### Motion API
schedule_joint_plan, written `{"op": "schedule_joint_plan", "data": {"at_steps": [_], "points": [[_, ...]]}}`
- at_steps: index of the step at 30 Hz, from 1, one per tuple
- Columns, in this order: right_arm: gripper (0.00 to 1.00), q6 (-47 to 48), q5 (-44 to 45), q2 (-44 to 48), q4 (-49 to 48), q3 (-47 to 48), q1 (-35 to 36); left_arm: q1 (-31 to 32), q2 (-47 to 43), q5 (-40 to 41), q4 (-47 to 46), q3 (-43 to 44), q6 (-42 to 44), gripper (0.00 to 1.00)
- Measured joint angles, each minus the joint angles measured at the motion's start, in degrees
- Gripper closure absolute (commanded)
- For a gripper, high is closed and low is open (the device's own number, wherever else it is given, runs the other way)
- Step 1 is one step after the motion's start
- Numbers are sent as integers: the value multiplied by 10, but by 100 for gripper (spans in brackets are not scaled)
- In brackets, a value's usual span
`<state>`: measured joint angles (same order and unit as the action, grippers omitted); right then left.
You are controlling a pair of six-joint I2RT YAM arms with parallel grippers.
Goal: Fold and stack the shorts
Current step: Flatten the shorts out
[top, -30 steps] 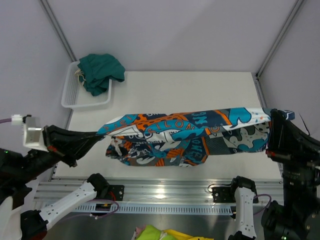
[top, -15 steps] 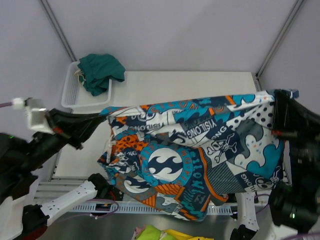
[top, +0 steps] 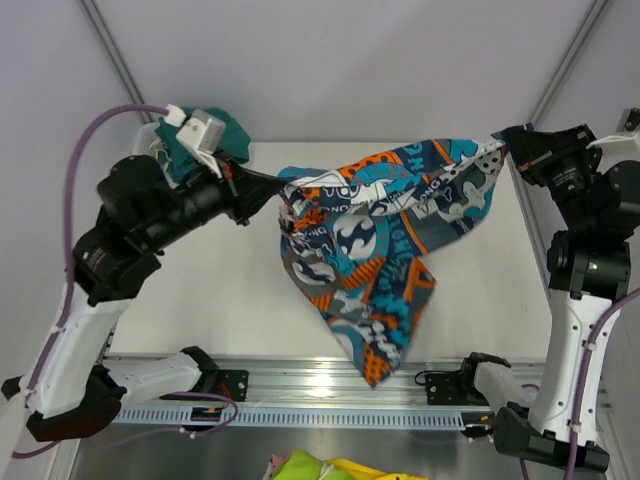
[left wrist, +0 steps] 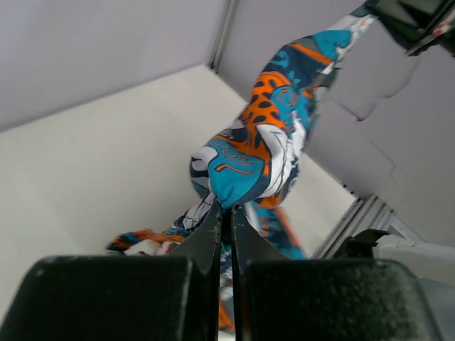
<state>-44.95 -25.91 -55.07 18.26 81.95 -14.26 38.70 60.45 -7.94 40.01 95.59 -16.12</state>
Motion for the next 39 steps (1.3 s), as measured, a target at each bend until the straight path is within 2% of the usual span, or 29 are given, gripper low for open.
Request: {"op": "schedule_joint_plan", "data": {"at_steps": [4, 9, 12, 15, 19, 21, 24, 26, 28, 31, 35, 39], "points": [[100, 17, 1, 11, 7, 72, 25, 0, -35, -43, -21, 26, 1, 100], [100, 22, 5, 99, -5, 106, 25, -1, -147, -88, -73, -25, 2, 100], [100, 22, 7, 156, -8, 134, 20, -1, -208, -93, -84, -45, 2, 100], [100, 21, 9, 185, -10, 177, 5, -1, -227, -88, -80, -30, 2, 100], [100, 15, -7, 167, 17, 278, -40, -1, -192, -57, -32, 47, 2, 100], [100, -4, -40, 131, 22, 332, -78, -1, -143, -24, -1, 118, 1, 100], [100, -35, -98, 85, 12, 344, -134, -5, -55, 3, 31, 207, -1, 100], [100, -50, -126, 53, 19, 315, -152, -38, -9, -9, 27, 206, -12, 100], [100, -56, -138, 21, 27, 261, -151, -115, 22, -59, 19, 156, -32, 100], [100, -48, -132, -21, 50, 131, -116, -214, 39, -147, -42, -8, -79, 100], [100, -28, -84, -92, 46, -65, -20, -251, 84, -179, -91, -208, -117, 100], [100, -30, -17, -151, 16, -229, 35, -264, 101, -172, -158, -348, -153, 100]]}}
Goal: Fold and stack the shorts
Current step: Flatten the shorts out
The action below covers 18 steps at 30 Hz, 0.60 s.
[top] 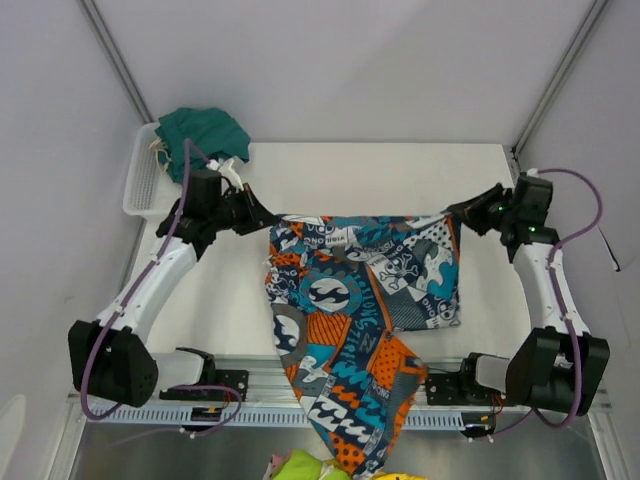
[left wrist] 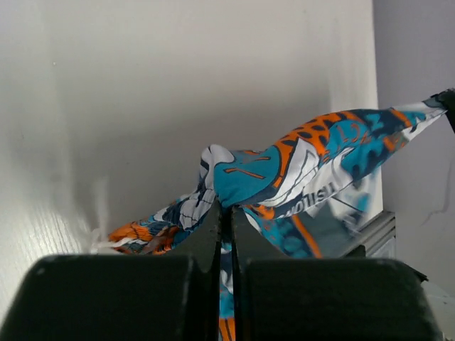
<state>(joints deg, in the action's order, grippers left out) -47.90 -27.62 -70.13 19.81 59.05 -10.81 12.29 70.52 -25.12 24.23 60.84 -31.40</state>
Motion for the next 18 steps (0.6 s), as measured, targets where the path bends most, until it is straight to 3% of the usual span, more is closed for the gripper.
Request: {"op": "schedule_joint_plan", "data": {"at_steps": [7, 13, 14, 15, 16, 18], "points": [[100, 0, 80, -122, -151, -24, 51, -1, 142, 41, -128, -13, -34, 100], [98, 4, 122, -274, -245, 55, 68, -1, 273, 63, -138, 77, -37, 100], [75, 5, 128, -296, -255, 72, 68, -1, 294, 67, -138, 105, -37, 99], [37, 3, 131, -318, -266, 93, 69, -1, 313, 70, -137, 134, -37, 70], [12, 3, 129, -342, -281, 115, 68, -1, 332, 70, -134, 162, -34, 52], [1, 11, 103, -392, -315, 173, 64, -1, 364, 69, -134, 217, -36, 15]]}}
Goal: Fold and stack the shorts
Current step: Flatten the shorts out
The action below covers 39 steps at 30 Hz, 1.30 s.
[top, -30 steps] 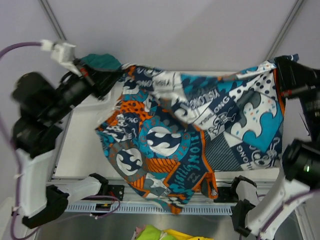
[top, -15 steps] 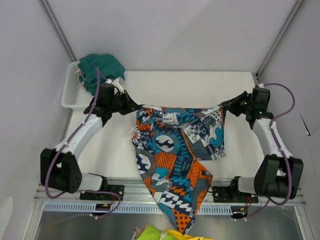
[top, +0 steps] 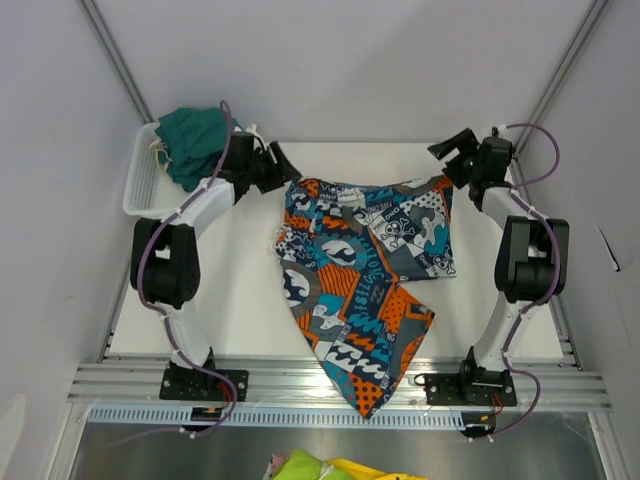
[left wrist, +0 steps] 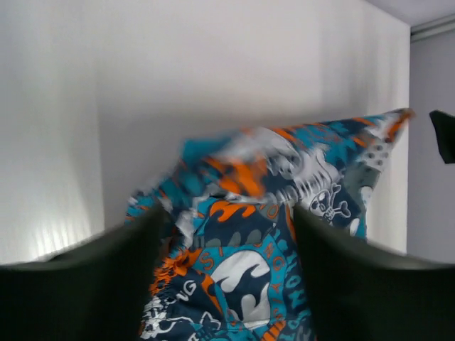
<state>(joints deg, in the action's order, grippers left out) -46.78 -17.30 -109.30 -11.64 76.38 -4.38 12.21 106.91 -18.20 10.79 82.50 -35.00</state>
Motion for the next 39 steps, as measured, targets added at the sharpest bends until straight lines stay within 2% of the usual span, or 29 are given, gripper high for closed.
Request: {"op": "schedule_joint_plan", "data": {"at_steps": [1, 2, 6, 9, 11, 14, 17, 25, 28, 30, 33, 38, 39], "points": [[1, 0, -8, -21, -11, 28, -2, 0, 8, 1, 1, 18, 0, 4], [1, 2, -12, -31, -13, 44, -4, 0, 11, 1, 2, 29, -2, 1], [1, 21, -18, -28, 39, 71, -15, 0, -20, 16, 10, 13, 3, 1], [11, 51, -18, -2, 116, 67, -16, 0, -79, 31, 27, -33, 10, 1], [19, 73, -17, 35, 155, 36, -4, 2, -125, 43, 35, -72, 10, 1], [23, 104, -5, 101, 208, -27, 38, 4, -207, 59, 36, -155, 9, 1], [28, 131, 9, 181, 254, -101, 110, 6, -264, 70, 30, -232, 9, 1], [28, 154, 50, 346, 309, -248, 287, 6, -291, 76, -2, -357, 10, 1], [31, 143, 68, 382, 320, -294, 334, 6, -294, 74, -17, -378, 16, 1], [35, 127, 86, 408, 328, -334, 343, 6, -295, 72, -33, -384, 21, 1], [37, 108, 108, 426, 335, -377, 341, 6, -294, 63, -69, -395, 26, 2], [38, 92, 123, 397, 328, -394, 329, 6, -286, 43, -130, -421, 31, 3], [42, 92, 123, 384, 321, -394, 326, 6, -281, 39, -142, -424, 31, 3]]}}
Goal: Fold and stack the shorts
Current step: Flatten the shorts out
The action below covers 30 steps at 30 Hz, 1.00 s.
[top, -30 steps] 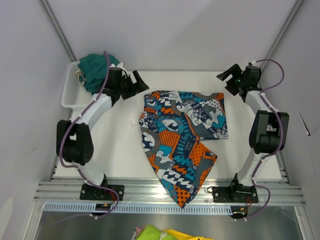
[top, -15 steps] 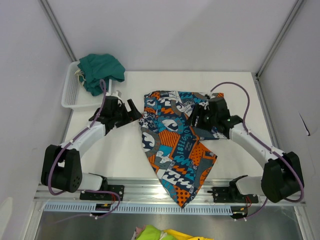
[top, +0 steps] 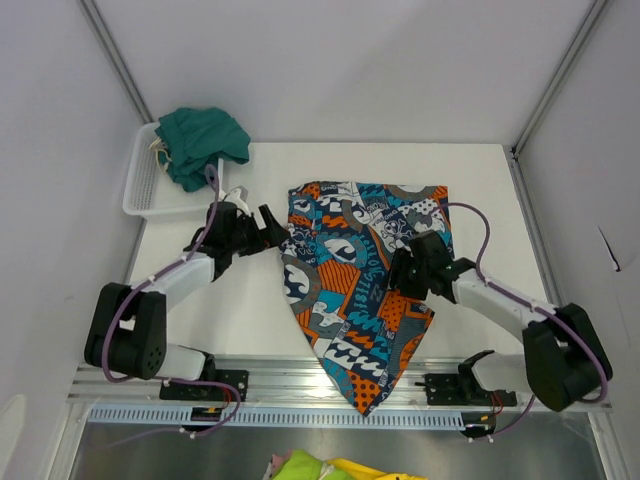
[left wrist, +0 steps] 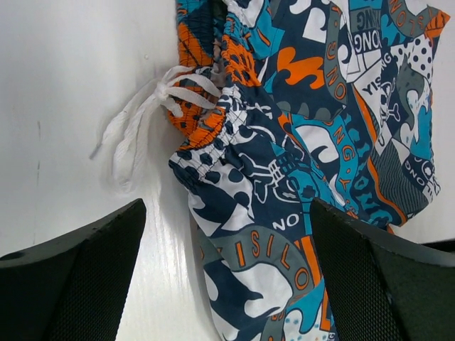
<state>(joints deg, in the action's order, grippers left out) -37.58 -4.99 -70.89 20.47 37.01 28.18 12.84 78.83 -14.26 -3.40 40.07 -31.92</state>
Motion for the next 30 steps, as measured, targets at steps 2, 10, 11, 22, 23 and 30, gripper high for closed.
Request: {"op": "schedule_joint_plan", "data": {"at_steps": [2, 10, 11, 22, 23, 30], "points": [[49, 0, 0, -38, -11, 7, -9, 0, 11, -8, -20, -7, -1, 4], [100, 10, -23, -200, -39, 104, -70, 0, 25, -20, -50, -21, -2, 4], [100, 13, -26, -215, -38, 124, -83, 0, 25, -22, -53, -22, -2, 4], [30, 49, -73, -268, -60, 228, -205, 0, 25, -28, -80, -38, -6, 4], [31, 51, -75, -255, -62, 215, -202, 0, 25, -28, -81, -38, -7, 4], [33, 73, -42, -110, -23, 158, -97, 1, 34, -35, -77, -34, -6, 13]]}}
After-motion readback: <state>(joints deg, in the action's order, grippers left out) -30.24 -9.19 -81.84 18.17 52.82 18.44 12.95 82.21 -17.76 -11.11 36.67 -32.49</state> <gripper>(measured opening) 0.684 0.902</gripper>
